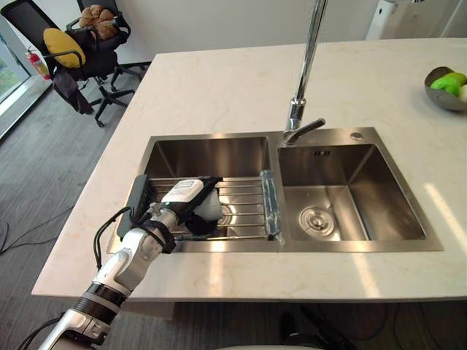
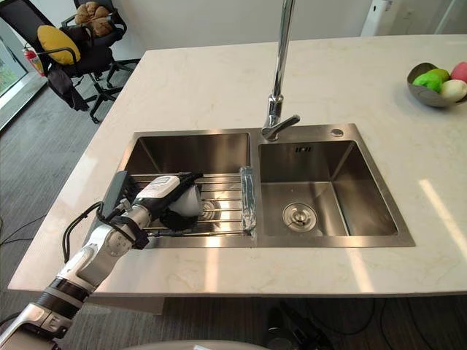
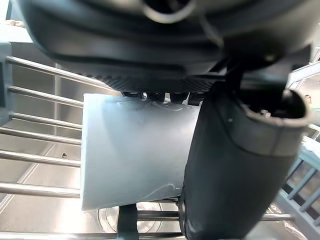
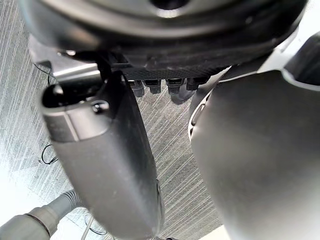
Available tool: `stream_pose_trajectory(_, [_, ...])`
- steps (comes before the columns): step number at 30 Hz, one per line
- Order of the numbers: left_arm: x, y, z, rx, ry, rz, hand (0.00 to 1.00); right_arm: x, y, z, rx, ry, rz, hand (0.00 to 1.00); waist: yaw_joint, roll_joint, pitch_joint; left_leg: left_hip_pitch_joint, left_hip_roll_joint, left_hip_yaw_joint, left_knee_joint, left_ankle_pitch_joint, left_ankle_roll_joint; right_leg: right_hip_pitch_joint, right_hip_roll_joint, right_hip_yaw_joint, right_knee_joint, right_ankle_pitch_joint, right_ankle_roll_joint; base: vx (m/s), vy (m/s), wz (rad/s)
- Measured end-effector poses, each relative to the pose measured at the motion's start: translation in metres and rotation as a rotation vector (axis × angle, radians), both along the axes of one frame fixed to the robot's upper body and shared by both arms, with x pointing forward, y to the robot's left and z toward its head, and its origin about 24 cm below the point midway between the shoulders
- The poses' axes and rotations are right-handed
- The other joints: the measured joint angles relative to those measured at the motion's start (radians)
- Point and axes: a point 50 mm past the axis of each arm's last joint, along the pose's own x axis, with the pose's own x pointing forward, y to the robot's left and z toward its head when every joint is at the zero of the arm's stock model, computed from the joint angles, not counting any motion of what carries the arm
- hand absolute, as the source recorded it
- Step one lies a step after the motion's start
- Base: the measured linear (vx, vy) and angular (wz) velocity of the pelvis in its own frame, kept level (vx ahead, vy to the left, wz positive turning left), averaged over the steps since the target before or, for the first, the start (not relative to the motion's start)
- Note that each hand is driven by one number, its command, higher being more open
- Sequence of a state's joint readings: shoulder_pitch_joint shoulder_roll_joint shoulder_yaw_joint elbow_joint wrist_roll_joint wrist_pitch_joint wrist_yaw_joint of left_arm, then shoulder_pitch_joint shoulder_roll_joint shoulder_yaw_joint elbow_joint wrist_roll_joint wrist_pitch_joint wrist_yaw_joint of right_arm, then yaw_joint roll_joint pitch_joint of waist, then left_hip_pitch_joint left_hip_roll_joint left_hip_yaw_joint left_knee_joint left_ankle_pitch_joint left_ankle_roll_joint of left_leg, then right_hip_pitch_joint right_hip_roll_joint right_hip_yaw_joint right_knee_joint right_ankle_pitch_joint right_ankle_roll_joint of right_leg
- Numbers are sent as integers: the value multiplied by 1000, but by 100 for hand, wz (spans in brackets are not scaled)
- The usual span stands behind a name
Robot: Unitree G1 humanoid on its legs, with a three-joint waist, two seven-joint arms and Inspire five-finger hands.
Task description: Walk over to the sink, pick up the cup, carry it to the dishwasher, place the cup inside the dishwasher, then close the dishwasher door
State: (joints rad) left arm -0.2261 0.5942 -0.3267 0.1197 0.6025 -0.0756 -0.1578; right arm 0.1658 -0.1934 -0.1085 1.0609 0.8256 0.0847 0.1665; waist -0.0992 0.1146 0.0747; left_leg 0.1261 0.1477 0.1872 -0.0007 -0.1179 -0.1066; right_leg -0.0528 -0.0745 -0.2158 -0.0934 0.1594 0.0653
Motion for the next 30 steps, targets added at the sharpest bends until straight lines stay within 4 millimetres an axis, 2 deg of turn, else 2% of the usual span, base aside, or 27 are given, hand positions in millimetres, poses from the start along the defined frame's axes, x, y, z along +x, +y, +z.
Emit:
stream_pose_trajectory(11, [-6, 0, -2, -5, -19, -35, 100, 0, 0, 0, -2, 0, 8, 100, 0, 0, 1, -4, 2, -9, 0, 0, 0, 0, 0, -8, 0, -2, 2, -1, -1, 2])
stream_pose_trajectory(12, [-6, 0, -2, -5, -18, -35, 0, 0, 0, 0, -2, 0, 8, 100, 0, 0, 1, -4, 2, -9, 0, 0, 0, 0, 0, -8, 0, -2, 2, 0, 0, 0])
stream_pose_trajectory(30, [-5, 2, 7, 33, -5, -50, 0, 3, 0, 1, 3, -2, 21, 100, 1, -7, 13, -3, 4, -11, 1, -1, -2, 5, 4, -13, 0, -4, 1, 0, 0, 0])
